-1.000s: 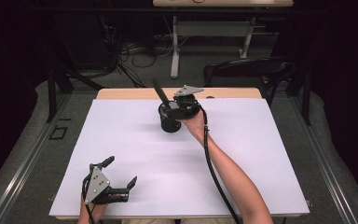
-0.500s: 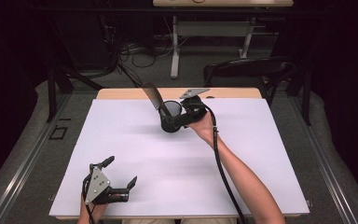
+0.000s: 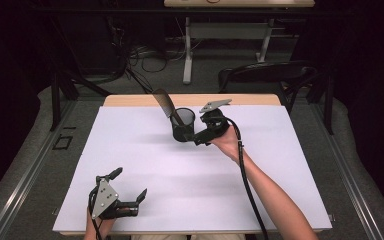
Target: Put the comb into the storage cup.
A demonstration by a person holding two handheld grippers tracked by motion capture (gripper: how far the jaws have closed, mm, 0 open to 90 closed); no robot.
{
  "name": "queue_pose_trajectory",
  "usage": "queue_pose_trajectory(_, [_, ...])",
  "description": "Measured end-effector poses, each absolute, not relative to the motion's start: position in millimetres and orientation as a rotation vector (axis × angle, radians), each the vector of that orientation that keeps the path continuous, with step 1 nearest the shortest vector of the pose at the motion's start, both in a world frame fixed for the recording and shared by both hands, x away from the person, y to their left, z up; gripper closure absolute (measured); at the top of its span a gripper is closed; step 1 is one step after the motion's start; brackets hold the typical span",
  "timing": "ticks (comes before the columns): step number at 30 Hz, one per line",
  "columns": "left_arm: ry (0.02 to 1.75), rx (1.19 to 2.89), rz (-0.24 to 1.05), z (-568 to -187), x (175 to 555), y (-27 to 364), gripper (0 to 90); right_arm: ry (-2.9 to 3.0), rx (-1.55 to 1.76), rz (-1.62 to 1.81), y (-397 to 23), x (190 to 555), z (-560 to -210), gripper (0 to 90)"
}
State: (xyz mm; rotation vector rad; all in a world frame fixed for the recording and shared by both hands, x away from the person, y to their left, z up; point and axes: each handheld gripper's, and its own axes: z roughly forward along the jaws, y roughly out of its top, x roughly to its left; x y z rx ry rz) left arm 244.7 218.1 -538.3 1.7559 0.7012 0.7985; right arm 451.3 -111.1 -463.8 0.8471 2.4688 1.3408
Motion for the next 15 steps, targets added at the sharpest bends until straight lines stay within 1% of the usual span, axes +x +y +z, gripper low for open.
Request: queue_pose_trajectory(15, [0.698,1.762,0.788,-540,250,219,0.1,2.481,0.871,1.314,-154,425,-479,0.0])
